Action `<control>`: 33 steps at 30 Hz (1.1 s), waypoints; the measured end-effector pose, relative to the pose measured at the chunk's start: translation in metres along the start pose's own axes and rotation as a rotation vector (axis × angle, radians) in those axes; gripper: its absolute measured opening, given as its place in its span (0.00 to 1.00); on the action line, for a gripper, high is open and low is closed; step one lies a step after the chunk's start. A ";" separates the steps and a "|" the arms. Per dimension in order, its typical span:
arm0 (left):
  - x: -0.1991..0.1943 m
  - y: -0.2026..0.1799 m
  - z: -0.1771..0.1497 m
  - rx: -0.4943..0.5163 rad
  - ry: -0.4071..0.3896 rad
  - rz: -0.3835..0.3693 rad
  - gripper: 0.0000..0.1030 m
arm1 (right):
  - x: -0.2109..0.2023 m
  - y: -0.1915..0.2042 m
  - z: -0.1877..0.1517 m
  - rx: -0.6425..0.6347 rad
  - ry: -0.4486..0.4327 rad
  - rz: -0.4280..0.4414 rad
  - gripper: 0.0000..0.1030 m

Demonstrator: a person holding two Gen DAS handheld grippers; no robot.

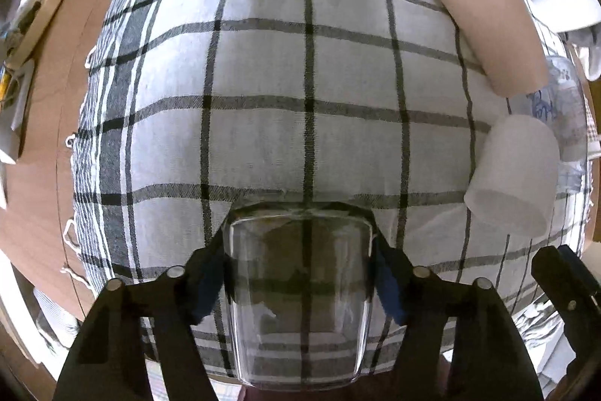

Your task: Flip cup upside down

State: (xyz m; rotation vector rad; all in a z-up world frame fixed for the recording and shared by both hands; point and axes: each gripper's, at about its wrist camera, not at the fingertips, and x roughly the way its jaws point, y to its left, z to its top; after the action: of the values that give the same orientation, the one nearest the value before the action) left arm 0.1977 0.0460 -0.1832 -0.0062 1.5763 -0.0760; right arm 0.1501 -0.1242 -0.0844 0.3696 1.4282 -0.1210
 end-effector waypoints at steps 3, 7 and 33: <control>-0.001 0.006 0.001 -0.018 0.001 -0.020 0.64 | 0.002 0.002 0.002 -0.001 0.005 0.006 0.77; -0.002 0.006 0.002 -0.034 -0.007 -0.034 0.64 | 0.005 0.003 0.004 0.000 0.017 0.014 0.77; -0.067 0.027 0.040 0.032 -0.234 0.003 0.64 | -0.033 0.007 0.024 0.047 -0.120 0.030 0.77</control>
State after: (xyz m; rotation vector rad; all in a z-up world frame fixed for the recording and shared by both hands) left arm 0.2392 0.0743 -0.1181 0.0121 1.3409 -0.0941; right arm 0.1700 -0.1296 -0.0480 0.4154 1.3023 -0.1507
